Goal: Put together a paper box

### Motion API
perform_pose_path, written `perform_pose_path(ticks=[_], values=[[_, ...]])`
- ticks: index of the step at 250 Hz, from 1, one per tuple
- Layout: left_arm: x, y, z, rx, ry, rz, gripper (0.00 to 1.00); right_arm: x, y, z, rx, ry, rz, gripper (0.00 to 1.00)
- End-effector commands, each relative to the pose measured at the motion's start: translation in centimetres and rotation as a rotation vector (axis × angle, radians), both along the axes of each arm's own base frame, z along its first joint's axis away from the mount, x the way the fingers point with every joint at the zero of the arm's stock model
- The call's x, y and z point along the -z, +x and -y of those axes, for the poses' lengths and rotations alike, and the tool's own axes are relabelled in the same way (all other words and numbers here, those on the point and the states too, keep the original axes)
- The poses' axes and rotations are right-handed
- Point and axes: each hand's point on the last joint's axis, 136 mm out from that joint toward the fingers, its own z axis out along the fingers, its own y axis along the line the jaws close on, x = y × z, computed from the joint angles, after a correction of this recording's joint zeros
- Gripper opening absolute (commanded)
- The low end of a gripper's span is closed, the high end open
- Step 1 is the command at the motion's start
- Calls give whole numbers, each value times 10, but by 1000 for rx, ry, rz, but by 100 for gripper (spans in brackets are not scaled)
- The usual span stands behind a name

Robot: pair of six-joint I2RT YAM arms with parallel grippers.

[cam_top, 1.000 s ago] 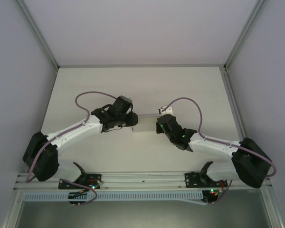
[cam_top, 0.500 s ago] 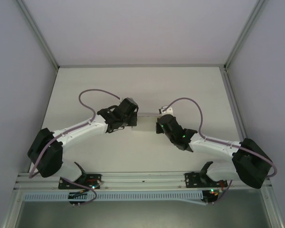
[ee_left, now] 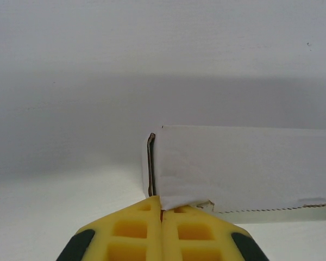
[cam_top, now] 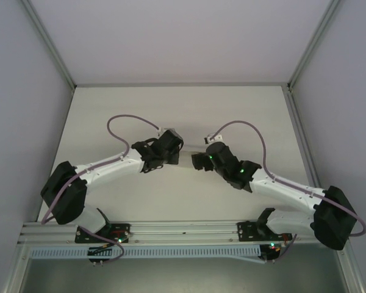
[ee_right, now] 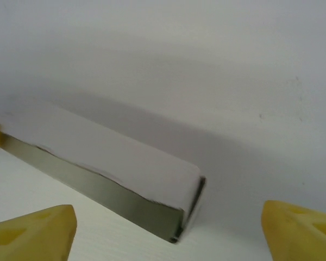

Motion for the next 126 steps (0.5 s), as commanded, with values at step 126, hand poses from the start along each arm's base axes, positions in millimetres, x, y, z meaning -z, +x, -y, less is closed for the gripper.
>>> perform_pose_path(ticks=[126], values=[[42,-27,-2,71,105,-149,0,50,25,43,212,107,-255,75]])
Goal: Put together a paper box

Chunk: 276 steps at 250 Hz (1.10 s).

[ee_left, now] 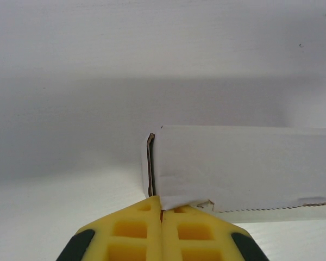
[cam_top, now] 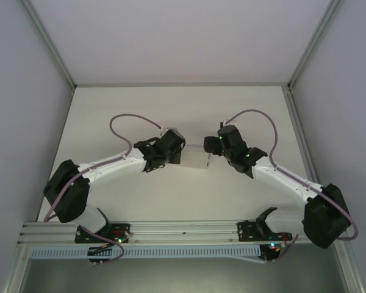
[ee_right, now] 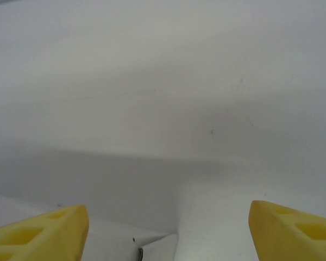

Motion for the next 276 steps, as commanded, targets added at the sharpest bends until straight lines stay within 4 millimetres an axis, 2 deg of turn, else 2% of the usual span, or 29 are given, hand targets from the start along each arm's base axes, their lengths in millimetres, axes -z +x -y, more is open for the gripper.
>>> perform_pose_path(ticks=[1,52,67,97,109,135,151,175,184,196,201,217,240,256,276], values=[[42,-29,-10,58,107,-152,0,38,-20,-2,-19,26,-127,75],[41,-29,-8,67,98,-151,0,92,-45,18,51,43,-189,60],[41,-29,-5,74,93,-153,0,105,-51,24,69,53,-198,52],[37,-28,0,93,83,-152,0,121,-62,24,60,88,-224,40],[33,-28,3,105,69,-152,0,126,-67,25,63,110,-238,39],[21,-30,11,144,34,-148,14,136,-77,30,74,121,-257,35],[14,-31,9,149,43,-149,22,140,-81,35,89,105,-265,36],[-6,-31,10,162,23,-132,36,143,-86,36,105,107,-280,36],[-14,-32,10,164,10,-122,43,144,-86,35,103,107,-277,35],[-27,-32,14,186,-17,-105,61,145,-86,34,102,102,-276,35],[-33,-32,16,196,-30,-97,65,146,-86,34,100,97,-280,35],[-48,-35,17,215,-50,-91,74,146,-84,33,104,83,-286,35],[-65,-28,13,190,-95,-67,83,145,-84,29,90,81,-287,34],[-66,-17,4,145,-147,-72,93,143,-83,27,81,86,-278,34],[-58,1,-4,108,-271,-105,94,141,-81,26,75,80,-263,34]])
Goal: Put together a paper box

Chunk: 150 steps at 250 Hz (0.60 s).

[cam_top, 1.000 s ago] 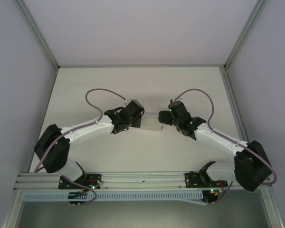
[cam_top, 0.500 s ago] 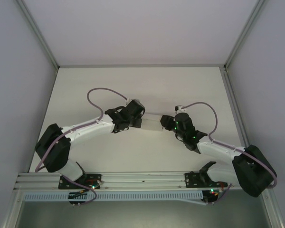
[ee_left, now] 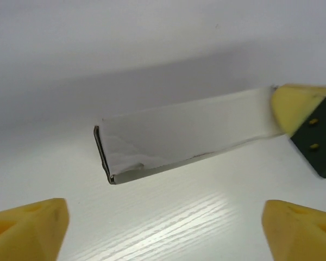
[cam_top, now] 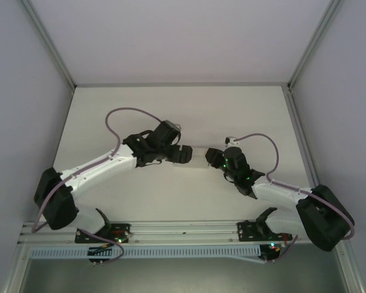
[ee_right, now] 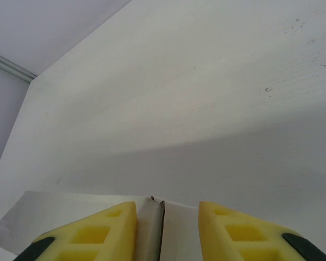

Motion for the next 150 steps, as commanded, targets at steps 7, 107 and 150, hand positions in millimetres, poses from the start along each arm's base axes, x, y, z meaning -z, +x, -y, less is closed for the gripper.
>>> perform_pose_path(ticks=[7,107,150], values=[[3,28,-16,-62,-182,-65,93,99,-60,43,-26,-292,-331,34],[37,41,-17,-19,-333,-126,79,102,-60,44,-30,-321,-350,34],[72,39,-19,-28,-305,-190,63,103,-61,45,-35,-334,-354,34]])
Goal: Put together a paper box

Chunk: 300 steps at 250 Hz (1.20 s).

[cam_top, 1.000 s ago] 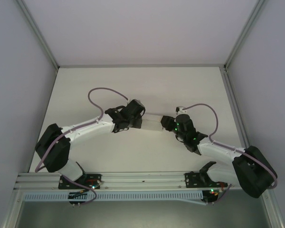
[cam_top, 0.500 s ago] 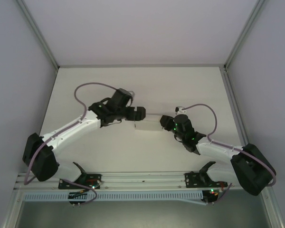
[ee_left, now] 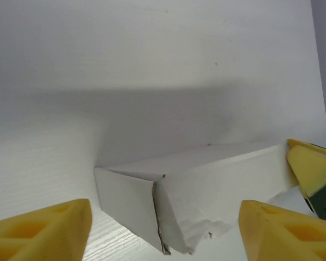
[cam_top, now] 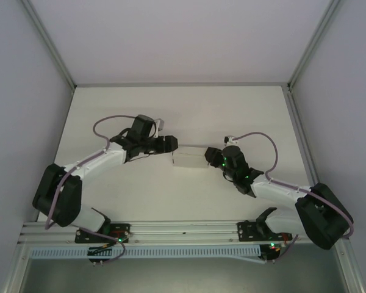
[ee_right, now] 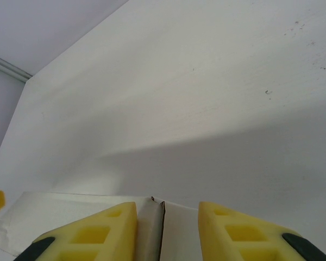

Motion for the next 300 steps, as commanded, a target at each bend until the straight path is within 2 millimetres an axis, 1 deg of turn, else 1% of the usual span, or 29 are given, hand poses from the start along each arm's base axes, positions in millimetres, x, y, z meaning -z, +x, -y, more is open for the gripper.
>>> perform_pose_path(ticks=[1,20,31,47,63,79,98,119,136,150,169,182,193,214,220,229,245,255,268,283,300], values=[[25,-4,3,27,-8,-44,63,104,-64,47,-39,-317,-349,34],[36,-7,2,23,-24,-73,60,105,-66,47,-44,-323,-352,34],[42,-10,3,31,-38,-96,55,107,-67,49,-41,-329,-354,34],[51,-17,1,31,-39,-119,43,108,-68,53,-32,-337,-350,34],[59,-23,-3,19,-45,-129,34,108,-68,54,-37,-341,-335,33],[67,-28,-6,8,-58,-147,27,108,-68,51,-79,-343,-299,32],[73,-33,-3,18,-86,-169,18,107,-69,45,-127,-327,-263,31],[82,-40,-2,25,-103,-192,0,104,-72,34,-218,-305,-214,31],[87,-45,-5,31,-107,-183,0,103,-74,26,-287,-309,-181,31],[87,-46,-6,47,-108,-158,0,105,-75,24,-316,-319,-186,31],[88,-49,-8,63,-118,-114,0,104,-77,13,-392,-289,-159,31],[87,-50,-8,78,-131,-75,0,103,-79,7,-426,-273,-135,29],[87,-50,-8,91,-135,-47,0,103,-79,6,-436,-270,-117,27],[86,-52,-7,119,-138,-10,0,104,-81,4,-469,-269,-60,22],[87,-52,-7,119,-131,-6,0,103,-78,4,-459,-267,-47,20],[88,-52,-7,127,-126,0,0,105,-78,5,-457,-269,-44,16],[92,-53,-8,131,-119,1,0,106,-78,1,-479,-265,-39,15],[93,-54,-7,137,-118,7,0,107,-77,0,-481,-264,-33,10],[93,-54,-6,144,-128,15,0,110,-77,-1,-488,-267,-31,8],[91,-56,-5,152,-138,29,0,107,-76,-3,-492,-256,-14,1],[87,-55,-4,164,-142,55,0,103,-75,-1,-479,-258,12,0]])
